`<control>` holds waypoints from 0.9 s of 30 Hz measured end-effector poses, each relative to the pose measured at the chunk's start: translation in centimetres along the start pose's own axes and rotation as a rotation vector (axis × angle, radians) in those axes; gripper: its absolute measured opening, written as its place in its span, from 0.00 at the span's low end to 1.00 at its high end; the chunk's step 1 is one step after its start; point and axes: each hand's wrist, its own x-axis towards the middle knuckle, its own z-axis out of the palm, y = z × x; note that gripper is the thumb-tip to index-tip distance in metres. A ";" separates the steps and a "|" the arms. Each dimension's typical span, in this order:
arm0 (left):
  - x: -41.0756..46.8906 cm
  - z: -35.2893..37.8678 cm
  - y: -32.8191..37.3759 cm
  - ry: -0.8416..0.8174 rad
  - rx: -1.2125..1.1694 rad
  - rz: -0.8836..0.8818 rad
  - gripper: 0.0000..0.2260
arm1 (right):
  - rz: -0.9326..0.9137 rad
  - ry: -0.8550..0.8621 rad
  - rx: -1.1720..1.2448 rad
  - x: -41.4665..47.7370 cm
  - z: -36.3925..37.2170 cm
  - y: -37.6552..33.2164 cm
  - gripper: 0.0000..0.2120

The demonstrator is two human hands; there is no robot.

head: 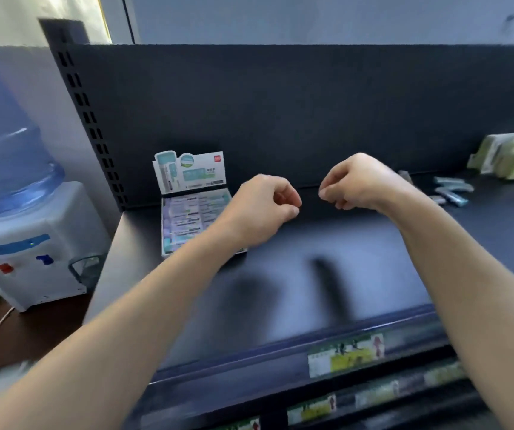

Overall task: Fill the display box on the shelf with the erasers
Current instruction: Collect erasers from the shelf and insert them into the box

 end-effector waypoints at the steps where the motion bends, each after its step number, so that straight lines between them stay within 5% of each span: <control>1: 0.6 1.5 1.1 -0.053 -0.003 0.023 0.04 | 0.035 0.026 -0.007 -0.1 -1.4 1.5 0.04; 18: 6.7 18.0 12.9 -0.634 0.233 0.120 0.09 | 0.240 0.199 -0.009 -0.5 -14.4 17.6 0.10; 27: 9.1 18.6 12.5 -0.470 0.193 -0.034 0.05 | 0.126 0.079 -0.101 3.6 -13.1 21.0 0.09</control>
